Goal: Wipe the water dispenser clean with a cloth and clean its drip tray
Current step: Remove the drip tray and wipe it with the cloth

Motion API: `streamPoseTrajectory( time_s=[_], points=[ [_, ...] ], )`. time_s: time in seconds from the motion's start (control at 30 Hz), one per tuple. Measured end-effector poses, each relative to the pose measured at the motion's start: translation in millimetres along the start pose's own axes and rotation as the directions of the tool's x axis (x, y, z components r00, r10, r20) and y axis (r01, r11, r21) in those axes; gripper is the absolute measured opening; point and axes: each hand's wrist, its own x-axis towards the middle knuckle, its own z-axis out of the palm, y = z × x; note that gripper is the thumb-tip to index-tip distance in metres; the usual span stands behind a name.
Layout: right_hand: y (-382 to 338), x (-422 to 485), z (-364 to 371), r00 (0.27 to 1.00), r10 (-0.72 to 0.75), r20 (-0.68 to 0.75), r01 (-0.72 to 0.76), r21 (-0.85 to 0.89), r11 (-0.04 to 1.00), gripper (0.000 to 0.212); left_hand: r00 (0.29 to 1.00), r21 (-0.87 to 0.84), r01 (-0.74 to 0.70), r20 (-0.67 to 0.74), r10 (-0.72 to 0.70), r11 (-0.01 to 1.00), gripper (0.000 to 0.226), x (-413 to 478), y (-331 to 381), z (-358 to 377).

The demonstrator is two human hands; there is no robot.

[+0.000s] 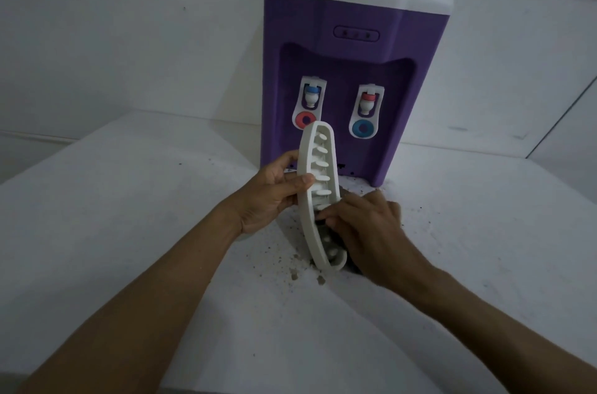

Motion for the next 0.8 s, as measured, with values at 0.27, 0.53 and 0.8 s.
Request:
streamPoseTrajectory(
  time_s=[0.27, 0.53, 0.8],
  points=[
    [-3, -8, 1, 0.999, 0.000, 0.048, 0.020, -0.407, 0.913, 0.063, 1.000, 0.002, 0.010, -0.013, -0.010, 1.000, 0.048, 1, 1, 0],
    [-6, -12, 17, 0.987, -0.014, -0.162, -0.011, -0.153, 0.988, 0.042, 1.000, 0.015, -0.001, -0.013, 0.001, 1.000, 0.051, -2, 0, 2],
    [1, 2, 8, 0.976, -0.117, -0.183, 0.077, -0.212, 0.974, 0.036, 1.000, 0.041, 0.001, -0.004, 0.000, 0.999, 0.053, -1, 0, 3]
  ],
)
